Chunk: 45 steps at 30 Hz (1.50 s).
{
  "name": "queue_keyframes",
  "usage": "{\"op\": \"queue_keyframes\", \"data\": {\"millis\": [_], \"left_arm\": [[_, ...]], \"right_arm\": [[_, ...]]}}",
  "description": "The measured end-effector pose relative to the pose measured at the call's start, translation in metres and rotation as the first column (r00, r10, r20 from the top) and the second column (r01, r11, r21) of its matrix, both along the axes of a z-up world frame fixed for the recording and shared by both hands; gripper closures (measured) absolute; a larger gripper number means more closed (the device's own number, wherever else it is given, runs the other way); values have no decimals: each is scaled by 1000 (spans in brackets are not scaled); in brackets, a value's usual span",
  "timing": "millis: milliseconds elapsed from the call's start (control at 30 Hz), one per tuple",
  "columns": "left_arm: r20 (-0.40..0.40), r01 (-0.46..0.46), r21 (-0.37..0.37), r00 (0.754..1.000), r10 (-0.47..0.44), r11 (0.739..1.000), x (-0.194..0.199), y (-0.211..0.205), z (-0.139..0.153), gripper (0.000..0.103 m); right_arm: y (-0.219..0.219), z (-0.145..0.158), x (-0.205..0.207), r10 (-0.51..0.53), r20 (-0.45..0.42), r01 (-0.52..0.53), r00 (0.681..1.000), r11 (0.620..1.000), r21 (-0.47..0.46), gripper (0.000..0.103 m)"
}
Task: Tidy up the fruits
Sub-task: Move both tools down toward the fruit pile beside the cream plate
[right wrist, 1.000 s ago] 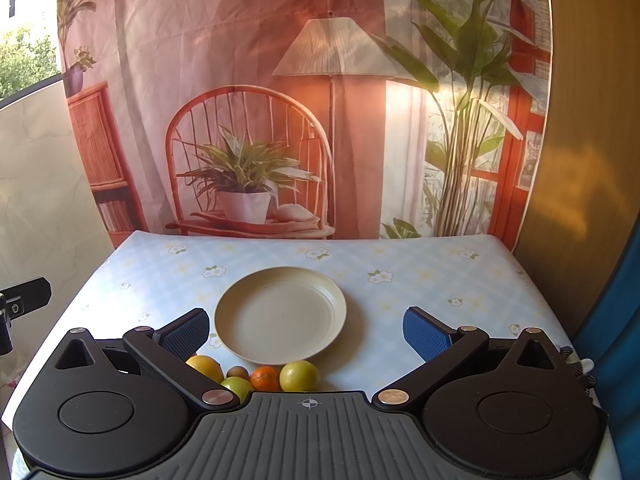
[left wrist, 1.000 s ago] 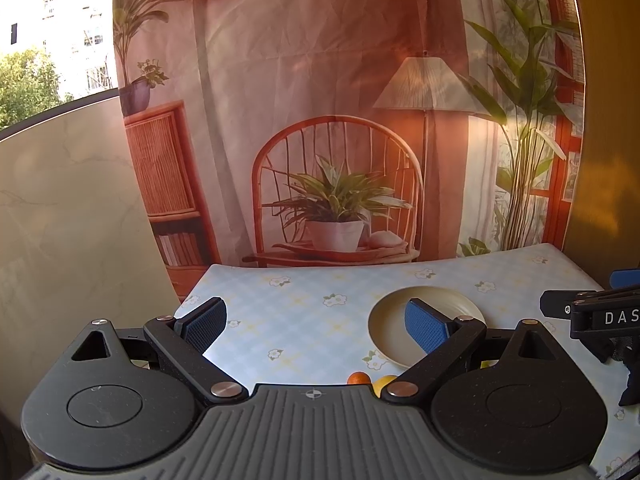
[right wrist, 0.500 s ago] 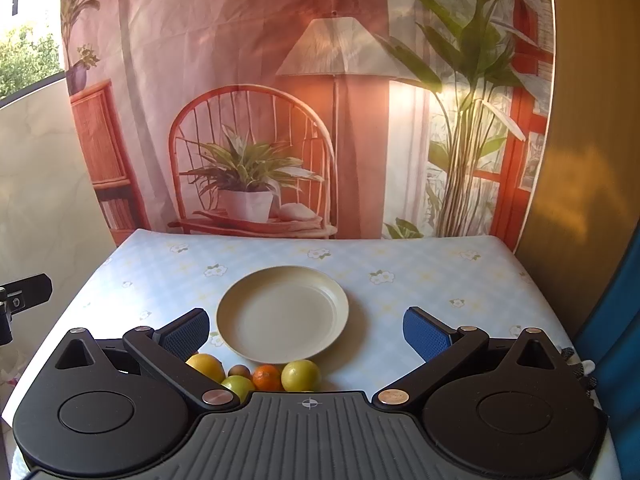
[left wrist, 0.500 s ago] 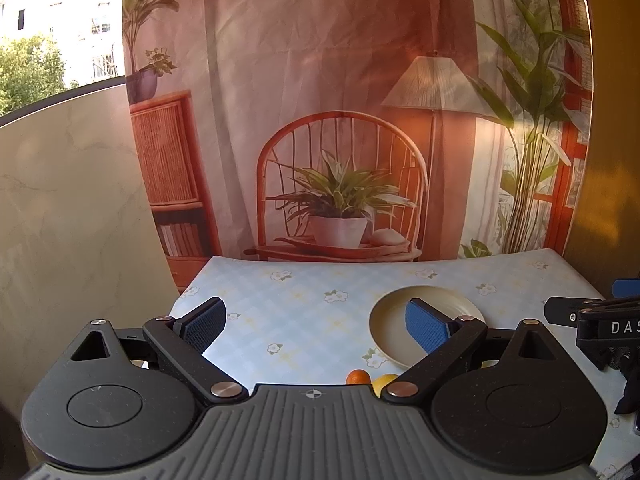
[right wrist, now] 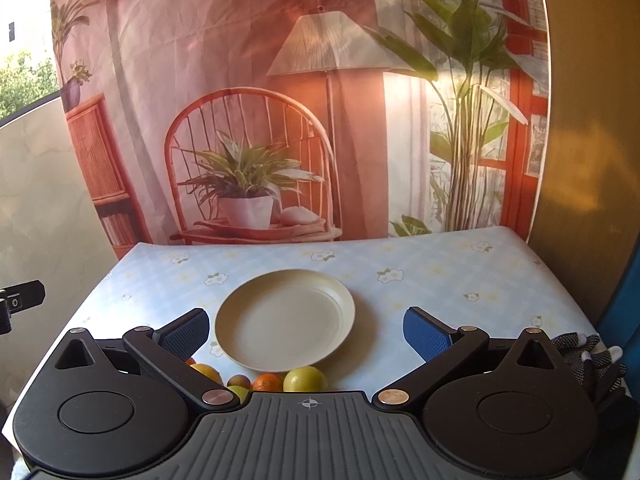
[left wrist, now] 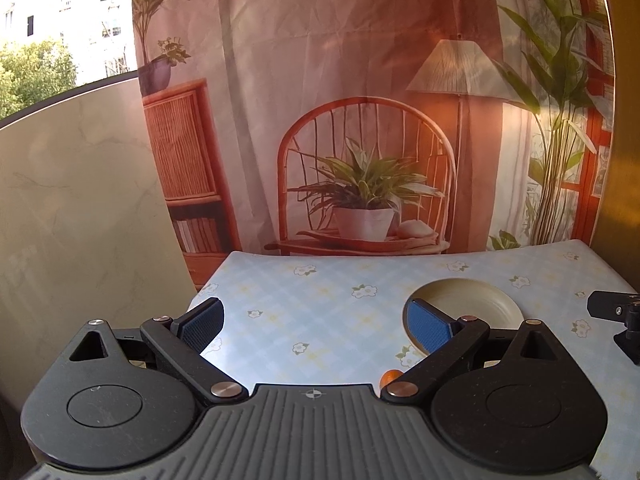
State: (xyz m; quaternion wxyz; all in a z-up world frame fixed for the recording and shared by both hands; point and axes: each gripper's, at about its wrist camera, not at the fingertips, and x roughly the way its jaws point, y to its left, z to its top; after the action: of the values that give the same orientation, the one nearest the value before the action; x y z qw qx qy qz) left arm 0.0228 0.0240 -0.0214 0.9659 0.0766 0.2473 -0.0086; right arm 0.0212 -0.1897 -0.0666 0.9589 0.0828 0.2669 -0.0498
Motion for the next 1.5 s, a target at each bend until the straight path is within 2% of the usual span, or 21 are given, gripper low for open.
{"op": "queue_keyframes", "data": {"millis": [333, 467, 600, 767, 867, 1033, 1200, 1500], "left_arm": [[-11, 28, -43, 1000, -29, 999, 20, 14, -39, 7], [-16, 25, -66, 1000, -27, 998, 26, 19, -51, 8], [-36, 31, -89, 999, -34, 996, 33, 23, -61, 8], [-77, 8, -128, 997, -18, 992, 45, 31, -73, 9], [-60, 55, -135, 996, -63, 989, 48, 32, -78, 12], [-96, 85, -92, 991, -94, 992, 60, 25, -87, 12], [-153, 68, -161, 984, -93, 985, 74, 31, -98, 11], [-154, 77, -72, 984, -87, 994, 81, 22, -109, 11]], "right_arm": [[-4, -46, 7, -38, 15, 39, 999, 998, -52, 0], [-6, -60, 9, -66, 22, 68, 998, 995, -77, 0], [-8, -69, 11, -50, 20, 52, 999, 993, -108, 0], [-13, -74, 20, 1, -2, -1, 1000, 995, -100, 0], [-16, -76, 23, 10, -5, -10, 1000, 996, -86, 0], [-20, -82, 35, 29, -52, -32, 998, 998, -53, 0], [-25, -91, 45, 29, -96, -33, 995, 999, -38, 0], [-30, -105, 61, 26, -161, -32, 987, 999, -37, 1]]}}
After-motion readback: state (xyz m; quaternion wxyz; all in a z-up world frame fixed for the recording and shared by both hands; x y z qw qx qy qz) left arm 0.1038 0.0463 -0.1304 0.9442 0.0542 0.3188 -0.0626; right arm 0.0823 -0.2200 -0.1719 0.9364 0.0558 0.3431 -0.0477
